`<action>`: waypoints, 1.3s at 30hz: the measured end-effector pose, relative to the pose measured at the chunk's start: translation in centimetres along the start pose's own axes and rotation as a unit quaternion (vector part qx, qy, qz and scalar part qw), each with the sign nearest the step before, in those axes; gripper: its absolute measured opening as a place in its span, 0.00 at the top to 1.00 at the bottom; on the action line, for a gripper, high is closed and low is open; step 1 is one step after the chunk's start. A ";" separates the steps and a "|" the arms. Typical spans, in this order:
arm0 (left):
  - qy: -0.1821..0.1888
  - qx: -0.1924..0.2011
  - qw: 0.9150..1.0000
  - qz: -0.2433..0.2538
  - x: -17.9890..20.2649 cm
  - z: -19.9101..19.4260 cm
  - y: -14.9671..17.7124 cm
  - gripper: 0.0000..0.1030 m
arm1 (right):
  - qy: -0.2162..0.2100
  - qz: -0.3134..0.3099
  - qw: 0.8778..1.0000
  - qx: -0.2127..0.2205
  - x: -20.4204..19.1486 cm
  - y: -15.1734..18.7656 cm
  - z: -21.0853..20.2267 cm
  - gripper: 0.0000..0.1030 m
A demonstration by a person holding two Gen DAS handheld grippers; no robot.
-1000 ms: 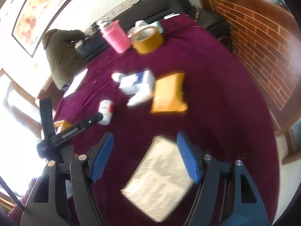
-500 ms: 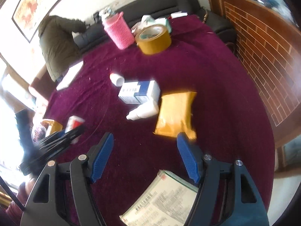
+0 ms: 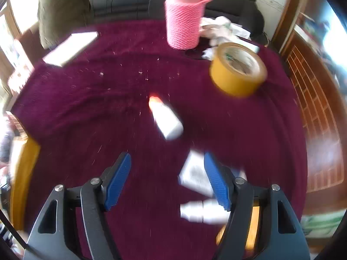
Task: Organize objects
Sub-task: 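Grasp the white medicine bottle with the left gripper while the right gripper reaches the small bottle, then lower the white bottles into the yellow box and open both grippers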
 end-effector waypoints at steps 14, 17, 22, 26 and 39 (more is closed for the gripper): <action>-0.078 0.063 0.989 -0.109 -11.4 -10.1 3.1 0.71 | 0.013 0.036 0.998 -0.049 -1.0 -2.1 4.7 0.77; -0.094 0.075 0.985 -0.120 -12.5 -11.5 3.8 0.71 | -0.014 0.055 0.998 -0.037 -0.6 -0.4 2.7 0.77; -0.133 0.081 0.979 -0.130 -14.0 -13.9 5.6 0.71 | -0.105 0.078 0.991 -0.018 -1.6 3.2 -2.7 0.77; -0.135 0.063 0.977 -0.152 -15.2 -14.3 7.6 0.71 | -0.176 0.059 0.983 -0.005 -5.2 6.4 -7.4 0.77; -0.202 0.018 0.968 -0.147 -16.8 -14.2 10.0 0.71 | -0.333 -0.052 0.941 -0.019 -24.7 13.0 -12.9 0.76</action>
Point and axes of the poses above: each gripper's, at about its wrist camera, not at the fingertips, and z roughly the way its jaws point, x to its right, y to its underside, the point moved 1 cm from there along z, roughly the way its jaws point, and after that the axes turned 7 degrees about y, right-handed, at the moved point
